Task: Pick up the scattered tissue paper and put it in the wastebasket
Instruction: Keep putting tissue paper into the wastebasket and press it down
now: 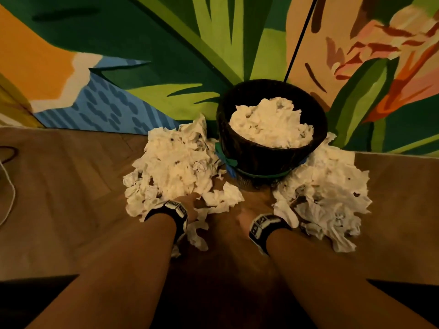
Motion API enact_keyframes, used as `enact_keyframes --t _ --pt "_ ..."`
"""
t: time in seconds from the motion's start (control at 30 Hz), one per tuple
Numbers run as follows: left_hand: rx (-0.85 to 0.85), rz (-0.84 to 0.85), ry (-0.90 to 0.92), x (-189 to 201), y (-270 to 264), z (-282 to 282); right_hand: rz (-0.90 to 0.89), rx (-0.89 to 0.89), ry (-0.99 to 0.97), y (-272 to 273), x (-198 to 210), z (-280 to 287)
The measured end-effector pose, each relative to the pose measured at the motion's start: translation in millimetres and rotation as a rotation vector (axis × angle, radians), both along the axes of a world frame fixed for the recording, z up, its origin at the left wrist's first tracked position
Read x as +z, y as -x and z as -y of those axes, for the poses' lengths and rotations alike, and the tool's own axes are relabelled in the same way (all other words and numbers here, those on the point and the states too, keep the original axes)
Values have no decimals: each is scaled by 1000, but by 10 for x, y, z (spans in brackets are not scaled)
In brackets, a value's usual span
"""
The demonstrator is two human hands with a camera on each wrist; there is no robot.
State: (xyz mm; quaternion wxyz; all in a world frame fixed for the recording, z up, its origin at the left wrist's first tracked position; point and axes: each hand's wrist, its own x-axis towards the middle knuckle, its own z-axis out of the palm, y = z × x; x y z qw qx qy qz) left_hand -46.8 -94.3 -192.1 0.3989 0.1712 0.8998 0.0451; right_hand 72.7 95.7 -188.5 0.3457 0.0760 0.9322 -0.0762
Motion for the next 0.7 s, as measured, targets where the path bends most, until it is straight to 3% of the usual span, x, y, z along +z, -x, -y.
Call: enact_keyframes --t 0.07,0.2,0.3,0.4,0.53,0.7 --pt "-46 -34 41 -75 28 -19 15 -8 85 -52 -91 -33" --pt "-120 -115 109 -110 80 -46 -150 51 173 93 -75 64" --pt "-78 -157 70 -99 136 -44 -101 117 190 197 -81 182" --pt "5 -208 -87 -58 133 -32 19 123 163 231 -194 248" --pt "312 -402 -449 -14 78 9 37 -27 133 178 -320 249" --pt "494 -413 -595 -8 103 -51 -15 -75 188 169 -370 78"
